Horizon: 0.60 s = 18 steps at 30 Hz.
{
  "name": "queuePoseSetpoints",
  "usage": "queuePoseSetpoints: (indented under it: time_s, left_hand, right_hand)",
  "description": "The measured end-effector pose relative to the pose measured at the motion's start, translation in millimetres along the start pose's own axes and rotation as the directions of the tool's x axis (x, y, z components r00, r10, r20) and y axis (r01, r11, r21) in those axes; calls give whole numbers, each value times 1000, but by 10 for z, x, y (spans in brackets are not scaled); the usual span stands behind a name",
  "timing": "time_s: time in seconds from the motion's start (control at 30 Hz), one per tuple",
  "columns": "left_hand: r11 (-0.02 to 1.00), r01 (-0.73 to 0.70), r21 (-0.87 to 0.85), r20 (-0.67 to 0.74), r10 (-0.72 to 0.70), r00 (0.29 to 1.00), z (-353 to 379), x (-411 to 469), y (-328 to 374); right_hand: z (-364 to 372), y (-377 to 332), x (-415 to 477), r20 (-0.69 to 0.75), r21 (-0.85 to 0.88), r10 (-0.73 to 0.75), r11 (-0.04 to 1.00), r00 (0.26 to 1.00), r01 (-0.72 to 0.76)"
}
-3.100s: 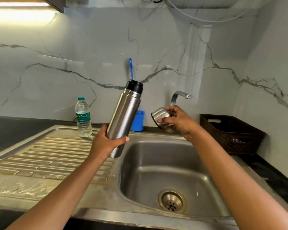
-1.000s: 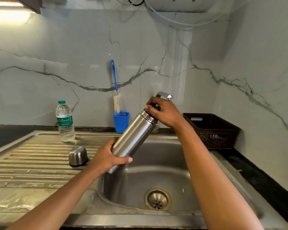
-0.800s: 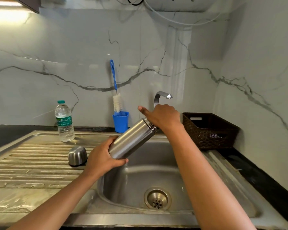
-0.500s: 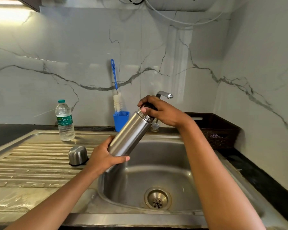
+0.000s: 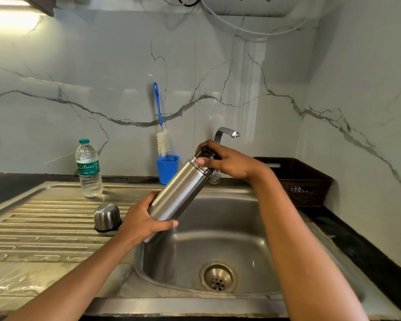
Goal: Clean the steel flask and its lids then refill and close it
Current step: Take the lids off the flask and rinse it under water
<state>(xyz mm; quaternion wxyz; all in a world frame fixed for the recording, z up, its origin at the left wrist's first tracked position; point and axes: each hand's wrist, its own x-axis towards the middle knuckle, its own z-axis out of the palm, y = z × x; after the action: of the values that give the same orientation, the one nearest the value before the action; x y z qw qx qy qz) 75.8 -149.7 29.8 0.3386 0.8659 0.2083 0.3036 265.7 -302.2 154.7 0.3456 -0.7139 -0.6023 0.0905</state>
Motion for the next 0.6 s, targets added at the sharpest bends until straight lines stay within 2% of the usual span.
queuePoseSetpoints:
  time_s: [0.07,0.13,0.2,0.27,0.3,0.37,0.43,0.53,0.6]
  left_hand:
    - [1000,-1,4,33,0,999,6,8,-4]
    - [1000,-7,21,44,6,999,25,16,-12]
    - [999,-15,33,42,14,999,40,29,-17]
    - [998,-25,57,42,22,999,56,25,-22]
    - [997,-30,70,39,27,999,64,25,-33]
    - [995,-36,90,19,34,999,70,27,-64]
    - [995,-34,97,-2,34,999,52,30,-81]
    - [996,-19,85,-5,19,1000,30,38,-91]
    - [997,-15,75,13,14,1000,33,40,-96]
  right_hand:
    - [-120,86,-101,147,150,-66,988,987,44]
    - [-191,81,-156,202,160,2,986,979,-35]
    - [-165,-55,-186,92,59,162,984,982,-168]
    - [-55,-188,-129,-131,-89,326,937,936,-339]
    - [22,-220,-85,-221,-203,343,900,913,-387]
    - [127,-219,1,-288,-404,267,837,920,-369]
    - [93,-195,20,-189,-401,214,874,958,-274]
    - [-101,-117,-76,106,-166,120,981,987,-102]
    - [-173,-32,-147,217,-17,42,999,975,-39]
